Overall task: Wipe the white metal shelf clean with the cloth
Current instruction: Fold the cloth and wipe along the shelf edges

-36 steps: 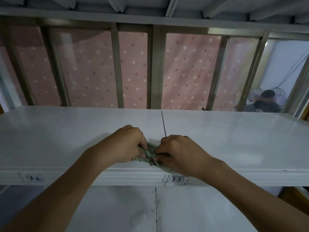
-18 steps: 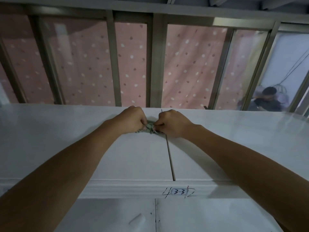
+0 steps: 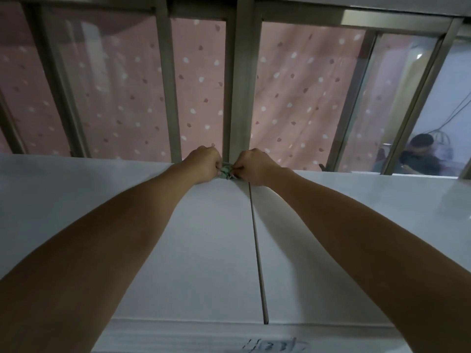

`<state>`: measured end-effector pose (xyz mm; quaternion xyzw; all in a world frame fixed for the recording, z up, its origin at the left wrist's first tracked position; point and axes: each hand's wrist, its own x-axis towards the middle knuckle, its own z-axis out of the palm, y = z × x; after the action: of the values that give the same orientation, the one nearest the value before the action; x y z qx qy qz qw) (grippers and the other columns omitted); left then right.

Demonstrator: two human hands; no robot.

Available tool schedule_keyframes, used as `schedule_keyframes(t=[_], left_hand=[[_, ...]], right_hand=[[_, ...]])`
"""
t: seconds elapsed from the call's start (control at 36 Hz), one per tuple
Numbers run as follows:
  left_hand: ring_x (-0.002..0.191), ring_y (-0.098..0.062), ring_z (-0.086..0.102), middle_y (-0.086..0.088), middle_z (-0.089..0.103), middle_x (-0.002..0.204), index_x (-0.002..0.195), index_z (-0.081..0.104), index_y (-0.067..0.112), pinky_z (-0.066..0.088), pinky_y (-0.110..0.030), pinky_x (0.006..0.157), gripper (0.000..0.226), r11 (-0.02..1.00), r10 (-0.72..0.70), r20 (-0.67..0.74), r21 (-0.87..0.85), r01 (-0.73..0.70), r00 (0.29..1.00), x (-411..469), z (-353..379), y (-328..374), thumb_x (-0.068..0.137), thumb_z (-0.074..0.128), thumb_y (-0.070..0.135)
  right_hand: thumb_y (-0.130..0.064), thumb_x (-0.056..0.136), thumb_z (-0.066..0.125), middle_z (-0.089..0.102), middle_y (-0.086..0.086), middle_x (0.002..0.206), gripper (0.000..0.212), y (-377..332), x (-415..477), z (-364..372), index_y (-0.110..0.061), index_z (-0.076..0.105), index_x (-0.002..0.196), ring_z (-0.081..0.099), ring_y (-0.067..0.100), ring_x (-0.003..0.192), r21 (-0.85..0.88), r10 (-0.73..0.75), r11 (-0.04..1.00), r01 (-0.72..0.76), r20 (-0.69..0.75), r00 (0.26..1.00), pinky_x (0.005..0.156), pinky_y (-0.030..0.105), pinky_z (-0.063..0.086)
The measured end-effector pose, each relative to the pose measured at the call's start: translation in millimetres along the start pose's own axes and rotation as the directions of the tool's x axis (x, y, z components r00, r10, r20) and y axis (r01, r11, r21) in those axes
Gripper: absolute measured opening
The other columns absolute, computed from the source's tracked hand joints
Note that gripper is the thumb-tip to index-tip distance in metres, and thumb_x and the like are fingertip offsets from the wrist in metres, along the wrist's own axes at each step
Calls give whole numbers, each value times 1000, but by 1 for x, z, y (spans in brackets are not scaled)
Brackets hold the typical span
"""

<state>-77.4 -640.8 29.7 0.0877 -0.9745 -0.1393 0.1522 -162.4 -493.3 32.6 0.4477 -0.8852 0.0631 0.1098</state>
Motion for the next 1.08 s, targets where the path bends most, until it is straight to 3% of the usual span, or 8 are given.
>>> schedule_keyframes(t=[0.06,0.17,0.28,0.53,0.64,0.78,0.89,1.08], left_hand=[[114,-39,61,-25,56,141,113,73,1,50,-35,95,22,1000,-15,0,5,15,1000,8,1,-3,93,67,10],[108,-39,60,-23,63,122,115,68,2,51,-39,94,22,999,-44,-2,17,44,999,16,2,-11,95,65,11],[107,-39,61,-19,63,127,109,70,2,51,-37,92,18,998,-54,-15,44,55,998,15,-3,-24,94,64,9],[106,-39,60,-19,64,118,105,71,6,52,-38,93,17,998,-49,10,50,48,999,-7,-20,-47,92,61,2],[105,-36,62,-19,66,115,104,73,5,52,-38,93,16,1000,1,36,20,-2,999,-28,-30,-56,91,64,2],[100,-32,63,-17,68,111,96,72,9,55,-39,91,10,998,61,55,-4,-61,997,-68,-48,-65,90,66,4],[108,-31,62,-14,67,118,108,73,5,50,-31,92,19,995,97,63,-44,-94,993,-104,-62,-67,91,66,4],[106,-27,62,-12,68,118,108,75,5,48,-27,89,19,984,141,79,-123,-131,987,-162,-79,-72,90,70,6]], right_hand=[[-29,93,54,69,8,94,26,1,8,1,-17,77,98,60,28,91,6,19,1000,-19,-4,1000,68,25,35],[-29,92,54,69,9,96,27,-2,23,4,-16,77,99,61,28,94,24,60,998,-60,-24,998,68,25,37],[-27,92,54,63,6,87,26,-18,32,5,-14,77,94,60,26,91,34,91,995,-91,-7,996,66,25,38],[-27,91,56,72,3,93,24,-50,24,0,-23,78,98,62,25,92,46,33,998,-33,-3,999,67,24,38],[-29,88,61,74,-1,96,22,-68,4,-2,-27,78,101,63,20,93,84,29,996,-27,-22,999,74,25,48],[-26,88,63,76,-1,94,21,-98,-24,-4,-25,79,101,65,18,90,120,30,992,-24,-47,998,75,25,48],[-23,88,66,76,0,102,20,-119,-50,-5,-19,79,103,66,18,98,142,13,990,1,-101,995,88,25,48],[-20,86,69,76,1,99,17,-160,-96,-10,-17,79,100,67,20,97,149,6,989,17,-155,988,91,31,47]])
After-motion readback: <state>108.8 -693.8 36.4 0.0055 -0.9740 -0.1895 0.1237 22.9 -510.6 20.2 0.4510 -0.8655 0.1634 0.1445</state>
